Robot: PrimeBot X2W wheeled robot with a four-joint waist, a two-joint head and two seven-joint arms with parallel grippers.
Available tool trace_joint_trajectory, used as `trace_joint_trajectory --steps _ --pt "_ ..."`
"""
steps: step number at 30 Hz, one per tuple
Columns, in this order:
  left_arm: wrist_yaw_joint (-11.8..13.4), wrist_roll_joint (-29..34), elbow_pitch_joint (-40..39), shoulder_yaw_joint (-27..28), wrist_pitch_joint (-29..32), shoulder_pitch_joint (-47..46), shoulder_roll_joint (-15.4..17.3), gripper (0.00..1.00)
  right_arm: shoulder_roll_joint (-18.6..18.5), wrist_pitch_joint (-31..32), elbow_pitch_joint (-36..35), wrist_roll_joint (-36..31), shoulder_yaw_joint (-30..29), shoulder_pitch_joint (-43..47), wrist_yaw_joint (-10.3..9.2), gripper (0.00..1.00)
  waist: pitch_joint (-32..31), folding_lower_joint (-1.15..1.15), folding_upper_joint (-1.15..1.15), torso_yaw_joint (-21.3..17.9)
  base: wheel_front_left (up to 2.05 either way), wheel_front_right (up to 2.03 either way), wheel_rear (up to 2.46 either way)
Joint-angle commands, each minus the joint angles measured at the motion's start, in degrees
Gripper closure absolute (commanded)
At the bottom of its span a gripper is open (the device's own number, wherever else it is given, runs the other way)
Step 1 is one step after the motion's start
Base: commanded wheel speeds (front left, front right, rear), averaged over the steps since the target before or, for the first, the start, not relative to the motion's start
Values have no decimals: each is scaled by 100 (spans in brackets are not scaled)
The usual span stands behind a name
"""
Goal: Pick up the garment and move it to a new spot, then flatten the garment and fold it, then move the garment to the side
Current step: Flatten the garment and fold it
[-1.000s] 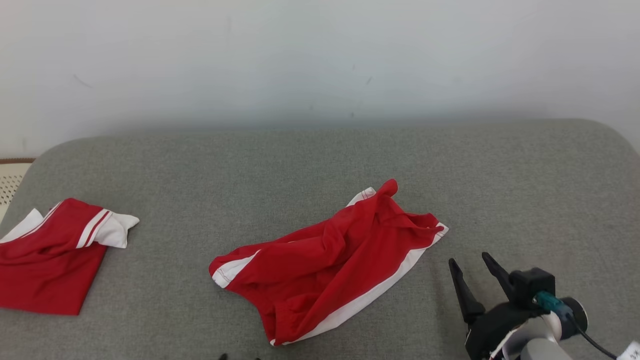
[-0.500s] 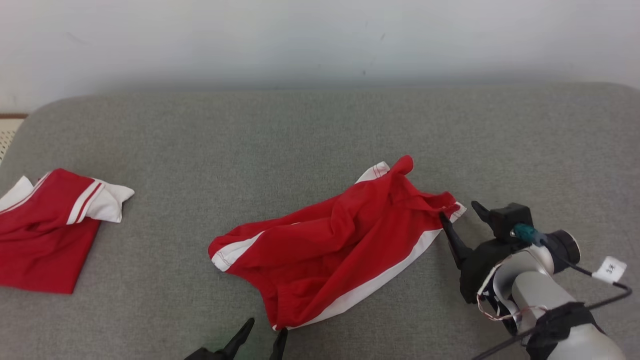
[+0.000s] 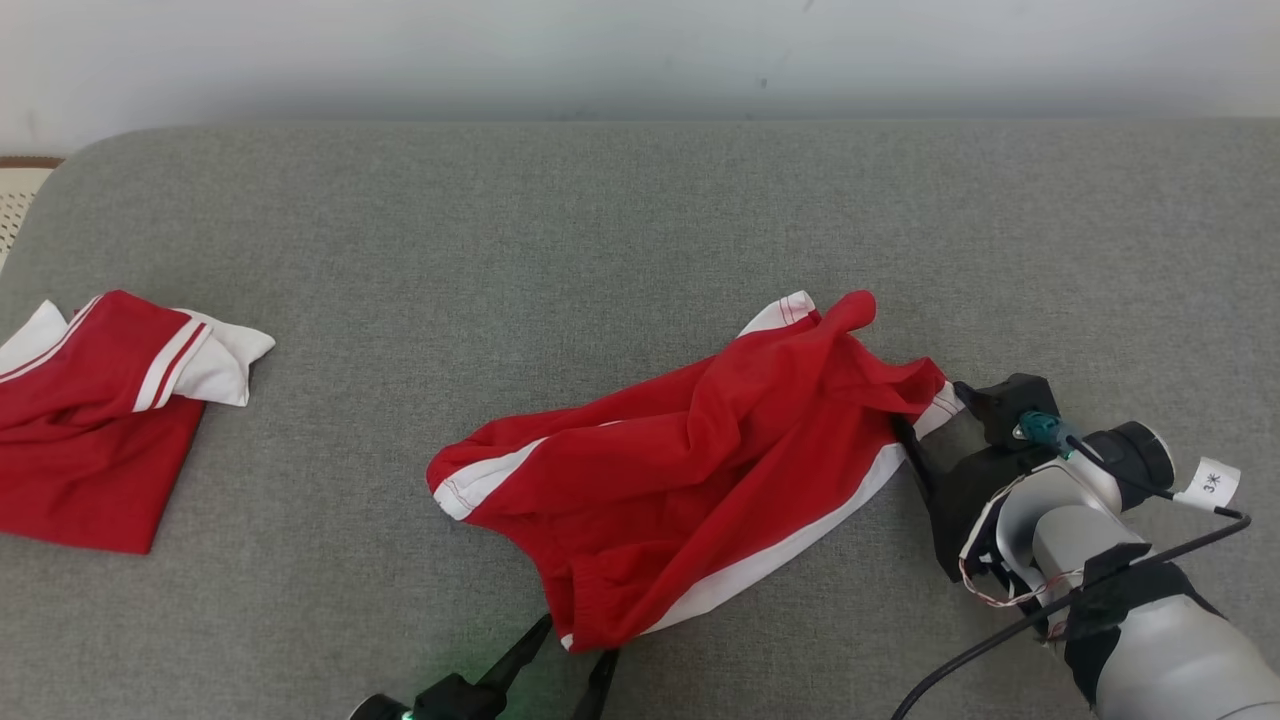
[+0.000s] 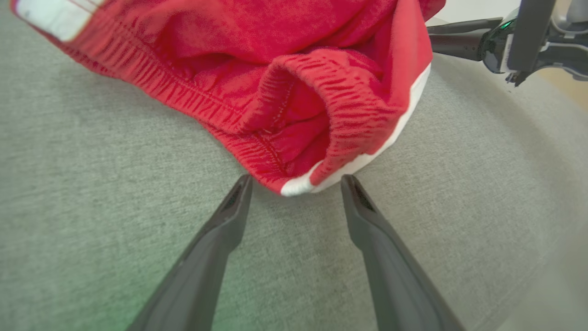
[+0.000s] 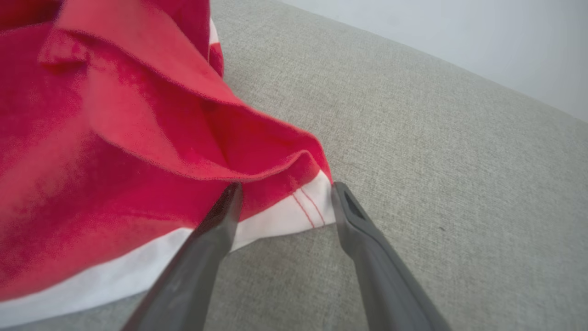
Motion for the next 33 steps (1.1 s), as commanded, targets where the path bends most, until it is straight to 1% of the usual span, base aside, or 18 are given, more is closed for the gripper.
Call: trace_joint_trajectory --steps 1,4,5,6,7,8,14,18,24,27,30,33 --pt "4 46 -35 -69 -14 -58 10 0 -23 -10 97 113 114 -96 3 0 26 -1 -1 16 0 0 0" --pt "2 49 -37 -137 -14 -90 10 0 -73 1 211 191 206 -188 2 0 46 -1 -1 31 0 0 0" --pt "1 43 -18 -172 -14 -105 10 0 -74 -2 249 241 257 -215 2 17 54 -1 -1 38 0 0 0" --pt "0 15 4 -208 -14 -125 9 34 -64 -3 289 286 309 -239 2 71 59 -1 -1 44 0 0 0" --pt "0 4 33 -240 -14 -138 15 60 -61 -4 326 319 360 -263 2 100 61 -1 -1 49 0 0 0" --pt "0 -10 52 -264 -14 -152 23 100 -61 -9 356 370 402 -284 2 100 63 -1 -1 53 0 0 0" --pt "-1 -116 52 -239 -14 -133 47 100 -54 -80 403 653 603 -278 2 100 2 -1 -1 38 0 0 0" --pt "-1 -218 -59 -66 -14 30 69 100 -95 -148 229 894 624 -95 2 100 -179 -1 -1 11 0 0 0" --pt "-1 -172 -351 314 -14 304 197 100 -319 -162 -687 1498 556 391 2 100 -557 -1 -1 -85 0 0 0" --pt "-1 -123 -492 443 -14 411 244 100 -476 -164 -1110 1703 571 549 2 100 -653 -1 -1 -135 0 0 0" --pt "8 -114 -648 592 -15 495 292 100 -548 -164 -1520 1959 528 693 2 100 -728 -1 -1 -194 0 0 0" --pt "13 -119 -681 711 -14 594 340 100 -677 -165 -1728 2123 571 764 2 100 -770 -1 -1 -246 0 0 0"
